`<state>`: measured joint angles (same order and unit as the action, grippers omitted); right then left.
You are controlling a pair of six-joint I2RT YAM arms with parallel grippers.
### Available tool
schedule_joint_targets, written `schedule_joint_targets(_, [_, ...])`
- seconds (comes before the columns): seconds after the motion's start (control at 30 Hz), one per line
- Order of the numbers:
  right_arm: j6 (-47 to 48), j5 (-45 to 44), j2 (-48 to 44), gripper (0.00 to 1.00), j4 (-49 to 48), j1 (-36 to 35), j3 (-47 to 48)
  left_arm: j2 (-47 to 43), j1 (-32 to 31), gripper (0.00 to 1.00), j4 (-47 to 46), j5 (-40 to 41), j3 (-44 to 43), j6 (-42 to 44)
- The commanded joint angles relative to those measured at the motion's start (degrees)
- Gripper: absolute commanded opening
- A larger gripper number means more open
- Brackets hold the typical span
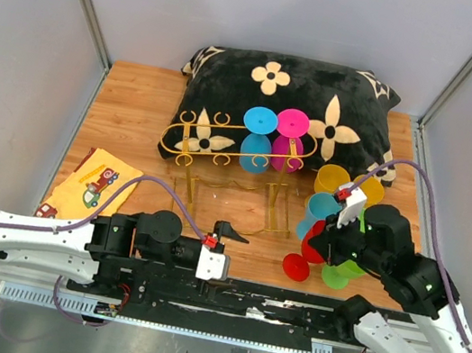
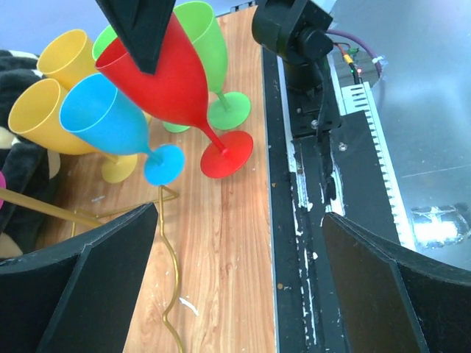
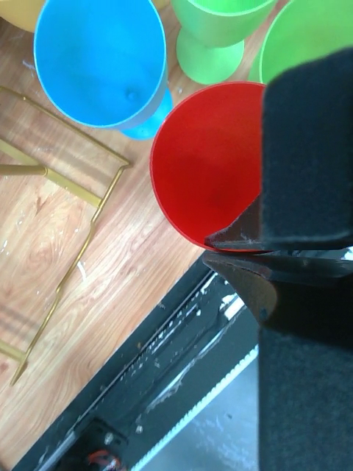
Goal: Take the wine glass off the wine glass rack
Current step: Place the wine glass at the center of the board.
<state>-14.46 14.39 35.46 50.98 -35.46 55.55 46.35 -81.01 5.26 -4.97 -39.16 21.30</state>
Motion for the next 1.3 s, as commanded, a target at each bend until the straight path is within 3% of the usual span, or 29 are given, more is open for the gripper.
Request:
schedule_joint_targets(0.0, [0.43,-16.16,2.1,0.01,-0.75,-8.03,-0.56,0.0,0.24,1.0,-1.61,2.18,-0.92,-0.49])
schedule_joint_targets(0.27, [0.14,-27.72,6.36,0.01,-7.32,-19.49,-4.91,-0.05,0.24,1.0,-1.02,4.79,-1.44,-0.11])
schedule_joint_targets(0.53, [-4.38,-27.91,4.53,0.01,-11.8,-19.83,-9.49,-0.56,0.24,1.0,-0.21,5.63,-1.38,-0.3])
schedule_joint_targets(0.97, [-5.89,-30.45,4.71,0.03,-8.72,-19.82,-11.6,0.14,0.24,1.0,-1.08,4.97,-1.31,0.06])
schedule_joint_targets(1.27, [-6.0,-30.71,4.14,0.1,-9.42,-19.83,-12.24,0.12,0.26,1.0,-0.89,5.23,-1.54,0.12])
